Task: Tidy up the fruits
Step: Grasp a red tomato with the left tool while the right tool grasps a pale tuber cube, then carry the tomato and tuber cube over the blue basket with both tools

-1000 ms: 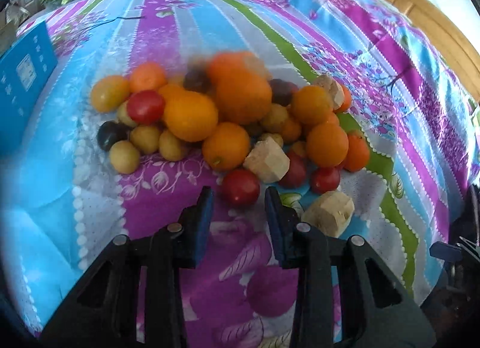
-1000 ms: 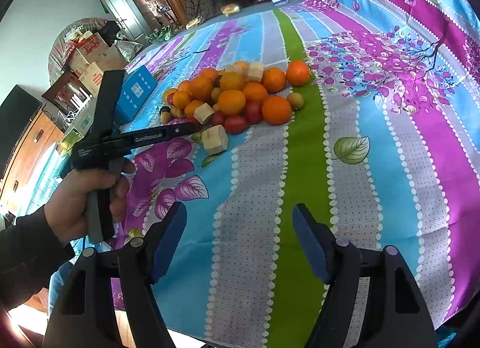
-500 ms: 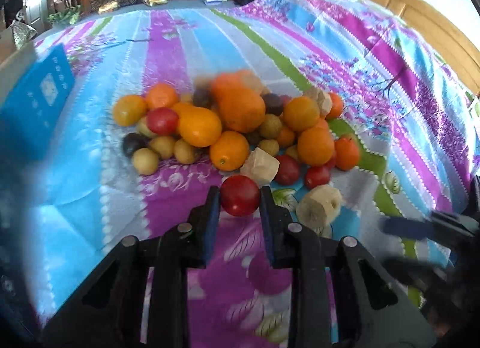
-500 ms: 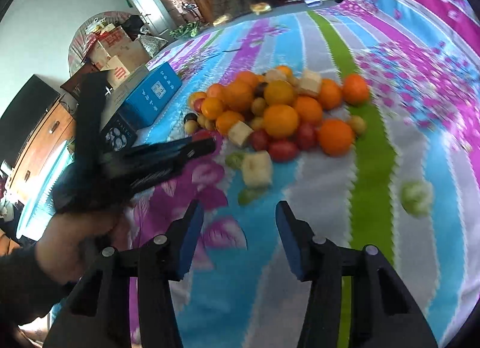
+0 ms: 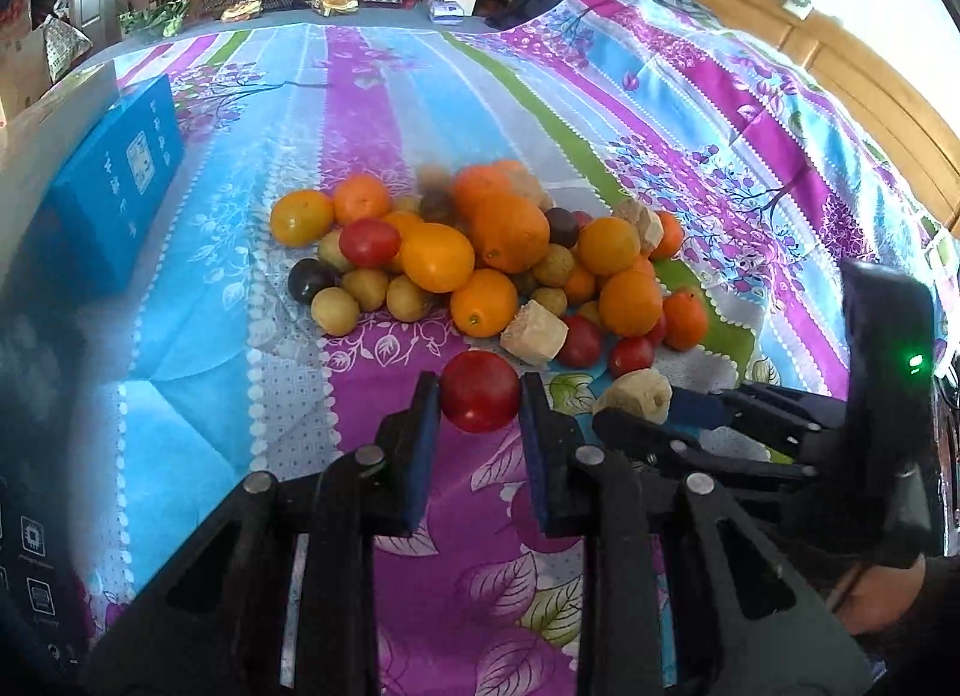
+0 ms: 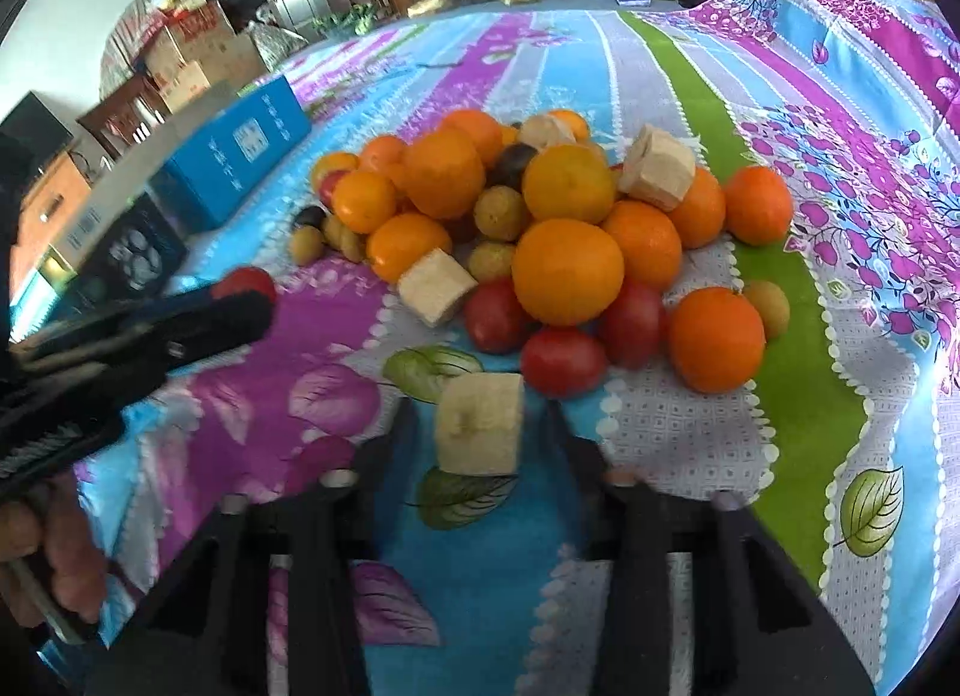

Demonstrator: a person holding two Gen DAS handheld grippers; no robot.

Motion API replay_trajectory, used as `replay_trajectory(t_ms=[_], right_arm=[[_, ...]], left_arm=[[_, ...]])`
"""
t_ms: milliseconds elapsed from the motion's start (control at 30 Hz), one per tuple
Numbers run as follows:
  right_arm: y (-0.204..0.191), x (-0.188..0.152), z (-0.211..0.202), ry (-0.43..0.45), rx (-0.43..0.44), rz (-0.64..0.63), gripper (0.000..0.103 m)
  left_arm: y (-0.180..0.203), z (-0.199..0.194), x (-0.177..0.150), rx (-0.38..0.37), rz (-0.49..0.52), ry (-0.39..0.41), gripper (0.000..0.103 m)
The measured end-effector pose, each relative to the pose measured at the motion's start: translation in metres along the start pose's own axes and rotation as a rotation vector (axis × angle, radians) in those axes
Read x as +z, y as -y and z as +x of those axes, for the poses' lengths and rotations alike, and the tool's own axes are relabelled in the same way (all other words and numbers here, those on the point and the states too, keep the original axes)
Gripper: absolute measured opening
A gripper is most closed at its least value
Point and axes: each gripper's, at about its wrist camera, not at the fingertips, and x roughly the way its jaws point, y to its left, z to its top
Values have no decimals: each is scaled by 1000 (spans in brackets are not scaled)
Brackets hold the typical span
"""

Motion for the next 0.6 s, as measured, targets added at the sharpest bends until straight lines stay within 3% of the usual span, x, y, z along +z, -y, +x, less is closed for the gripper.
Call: replay_trajectory(t_ms=[67,300,600], right_arm=[[0,0,1,-1,-11,-12,30],[-18,10,-34,39,-67,-30,29],[-62,65,-113,161,-62,-52,30]], left_arm=[[0,-2,1,-1,-3,1,27],[-3,-28,8,56,-18,18,27],[-34,-119,31,214,-82,137,27]])
